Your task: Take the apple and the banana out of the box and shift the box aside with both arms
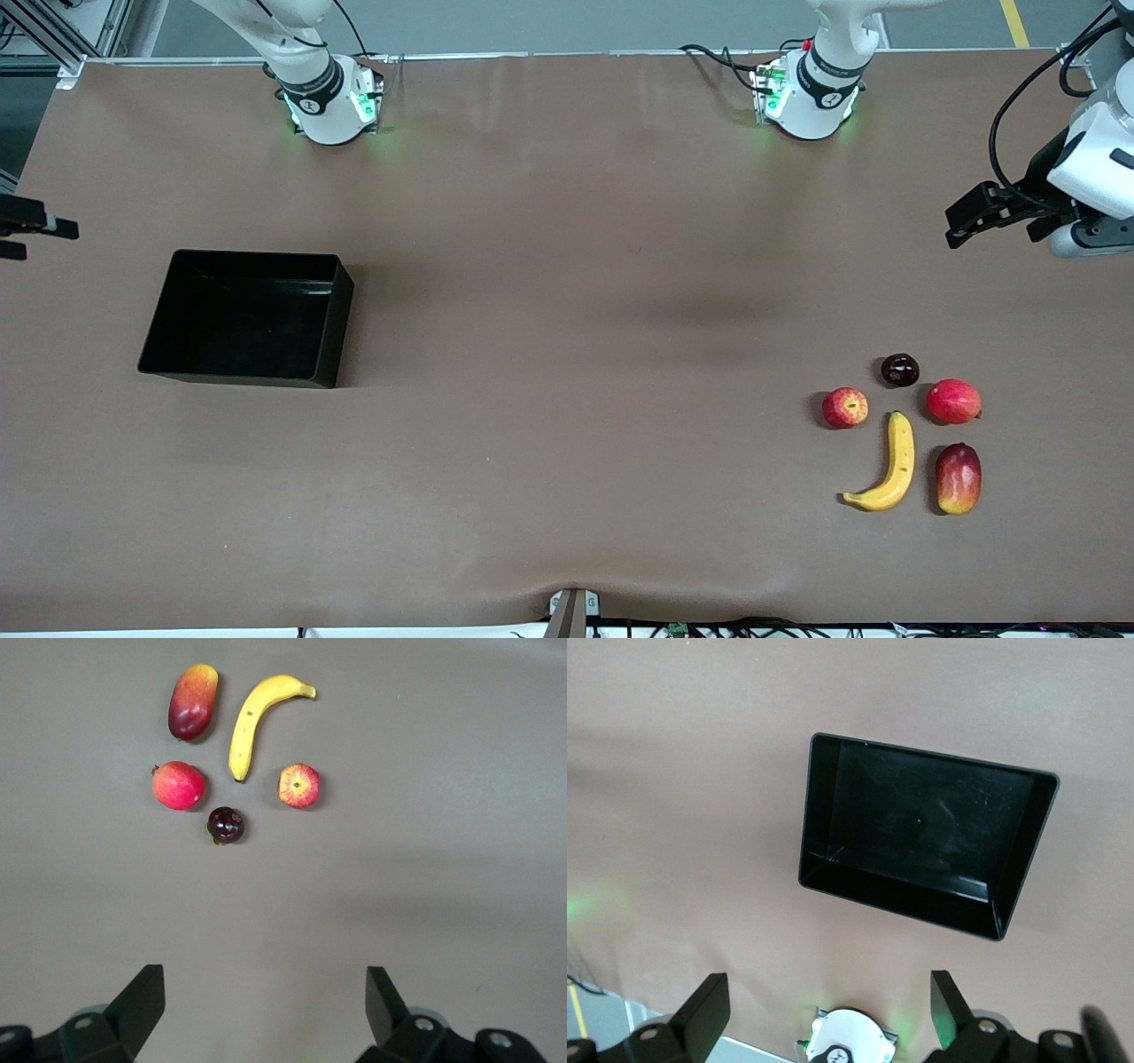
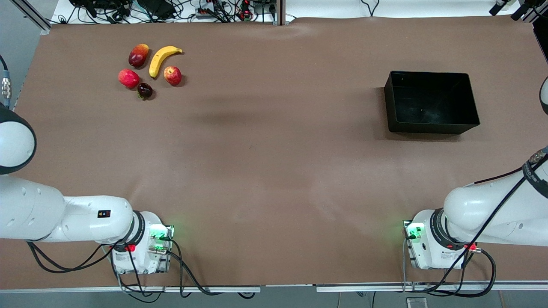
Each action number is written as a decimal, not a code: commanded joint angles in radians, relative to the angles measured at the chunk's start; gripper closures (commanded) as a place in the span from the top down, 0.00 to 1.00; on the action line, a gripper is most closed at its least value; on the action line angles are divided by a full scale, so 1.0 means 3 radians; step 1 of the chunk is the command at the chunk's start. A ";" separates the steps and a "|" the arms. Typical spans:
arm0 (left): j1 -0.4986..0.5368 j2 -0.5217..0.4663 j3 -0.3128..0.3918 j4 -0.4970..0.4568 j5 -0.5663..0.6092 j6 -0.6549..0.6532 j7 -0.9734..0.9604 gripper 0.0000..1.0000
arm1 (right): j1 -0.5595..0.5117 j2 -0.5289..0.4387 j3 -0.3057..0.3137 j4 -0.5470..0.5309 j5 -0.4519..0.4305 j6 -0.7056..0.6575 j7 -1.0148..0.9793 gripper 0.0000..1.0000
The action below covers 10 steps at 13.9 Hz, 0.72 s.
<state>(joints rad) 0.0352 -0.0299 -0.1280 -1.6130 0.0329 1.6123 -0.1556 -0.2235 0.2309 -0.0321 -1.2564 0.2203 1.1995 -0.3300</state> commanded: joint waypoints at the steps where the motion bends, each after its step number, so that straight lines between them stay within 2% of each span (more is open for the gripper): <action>1: 0.0000 -0.0049 -0.0008 0.0013 0.0064 -0.0016 0.0028 1.00 | 0.0182 -0.0543 -0.0031 -0.0601 -0.0157 0.0260 0.0221 1.00; 3: 0.0000 -0.0064 -0.0008 0.0013 0.0064 -0.0026 0.0028 1.00 | 0.0299 -0.0835 -0.0046 -0.0904 -0.0167 0.0439 0.0292 1.00; 5: 0.0000 -0.0074 -0.0008 0.0013 0.0064 -0.0031 0.0053 1.00 | 0.0493 -0.0846 -0.0189 -0.0925 -0.0223 0.0430 0.0445 1.00; 6: 0.0000 -0.0074 -0.0008 0.0013 0.0064 -0.0031 0.0058 1.00 | 0.0621 -0.0852 -0.0326 -0.0925 -0.0228 0.0420 0.0471 1.00; 8: 0.0000 -0.0074 -0.0008 0.0013 0.0034 -0.0031 0.0053 1.00 | 0.1120 -0.0852 -0.0831 -0.0925 -0.0228 0.0430 0.0471 1.00; 9: 0.0000 -0.0069 -0.0008 0.0043 0.0018 -0.0031 0.0053 1.00 | 0.1255 -0.0852 -0.0971 -0.0925 -0.0228 0.0414 0.0476 1.00; 10: 0.0005 -0.0069 -0.0008 0.0059 0.0018 -0.0031 0.0053 1.00 | 0.1241 -0.0847 -0.1007 -0.0925 -0.0223 0.0414 0.0476 1.00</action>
<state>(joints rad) 0.0353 -0.0343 -0.1280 -1.6032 0.0330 1.6118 -0.1500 0.0959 -0.0014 -0.2756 -1.5109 0.1688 1.3138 -0.2052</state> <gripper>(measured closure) 0.000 0.000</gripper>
